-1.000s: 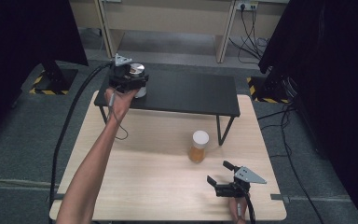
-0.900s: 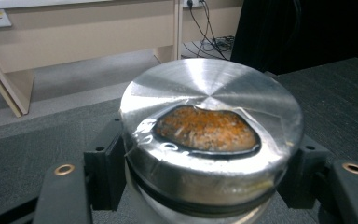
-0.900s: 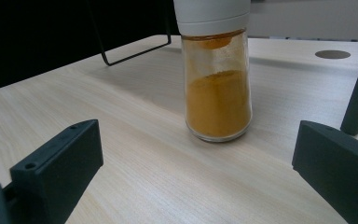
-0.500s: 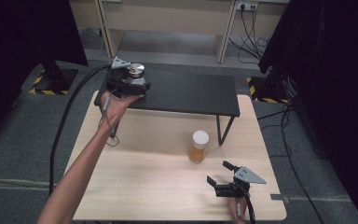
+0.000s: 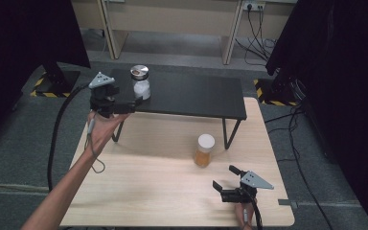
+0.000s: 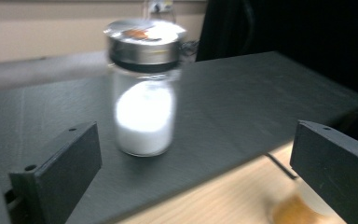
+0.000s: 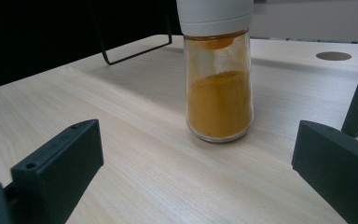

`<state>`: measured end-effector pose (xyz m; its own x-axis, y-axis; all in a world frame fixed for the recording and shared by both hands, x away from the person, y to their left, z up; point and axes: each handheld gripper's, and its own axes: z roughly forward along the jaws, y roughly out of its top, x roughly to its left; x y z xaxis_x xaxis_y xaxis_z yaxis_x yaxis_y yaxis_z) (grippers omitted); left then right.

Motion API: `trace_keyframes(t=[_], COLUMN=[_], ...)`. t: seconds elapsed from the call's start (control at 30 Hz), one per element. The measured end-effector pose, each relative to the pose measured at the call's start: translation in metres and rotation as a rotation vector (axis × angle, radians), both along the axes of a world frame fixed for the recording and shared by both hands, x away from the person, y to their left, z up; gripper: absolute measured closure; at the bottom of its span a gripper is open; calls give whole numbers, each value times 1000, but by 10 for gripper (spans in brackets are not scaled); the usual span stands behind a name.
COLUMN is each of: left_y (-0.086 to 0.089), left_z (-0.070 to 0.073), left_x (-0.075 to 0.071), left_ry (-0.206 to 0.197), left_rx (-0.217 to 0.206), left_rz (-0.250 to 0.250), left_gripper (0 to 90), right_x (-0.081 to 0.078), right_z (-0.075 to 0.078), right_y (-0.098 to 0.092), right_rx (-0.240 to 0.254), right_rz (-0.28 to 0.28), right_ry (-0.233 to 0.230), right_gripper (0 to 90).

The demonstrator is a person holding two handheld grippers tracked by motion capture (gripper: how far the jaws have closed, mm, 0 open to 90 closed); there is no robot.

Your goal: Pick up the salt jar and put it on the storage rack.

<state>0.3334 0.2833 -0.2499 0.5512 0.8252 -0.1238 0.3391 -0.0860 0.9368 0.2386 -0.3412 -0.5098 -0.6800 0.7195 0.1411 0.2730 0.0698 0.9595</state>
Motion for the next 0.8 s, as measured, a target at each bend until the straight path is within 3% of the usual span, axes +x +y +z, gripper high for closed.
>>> trace_keyframes(t=[0.1,0.23,0.33,0.37,0.43,0.47,0.5,0.53,0.57,0.63,0.67,0.7,0.73,0.77,0.8], left_y=[3,2,9,9,16,16,19,19,21,30,32,32,33,32,34], left_z=[-2,-8,-24,-24,-42,-42,-57,-57,-66,-97,-109,-109,-129,-139,-150], left_x=[-13,-37,-53,-53,-63,-63,-74,-74,-78,-84,-87,-87,-93,-96,-98], left_ry=[-10,-41,-56,-56,-60,-60,-96,-96,-105,-96,-105,-105,-126,-135,-143], left_rx=[-26,-6,-38,-38,-33,-33,1,1,7,-25,-31,-31,2,19,14], left_rz=[-32,-86,-139,-139,-200,-200,-227,-227,-251,-292,-292,-292,-285,-273,-270], left_gripper=[0,0,0,0,0,0,0,0,0,0,0,0,0,0,5], right_x=[-1,-1,-2,-2,-2,-1,-2,-2,-2,-2,-2,-2,-2,-2,-2], right_z=[0,0,0,0,0,0,0,0,0,0,0,0,1,0,1], right_y=[0,0,0,0,1,1,1,1,1,1,1,1,2,2,2], right_rx=[0,-1,-2,-2,-5,-7,-7,-7,-7,-9,-10,-10,-12,-12,-12], right_rz=[-1,-1,-4,-4,-5,-4,-4,-4,-4,-5,-4,-4,-5,-4,-4], right_ry=[-3,-4,-6,-6,-6,-8,-9,-9,-7,-7,-8,-8,-9,-9,-8], right_gripper=[18,18,18,18,18,18,18,18,18,18,18,18,18,18,18])
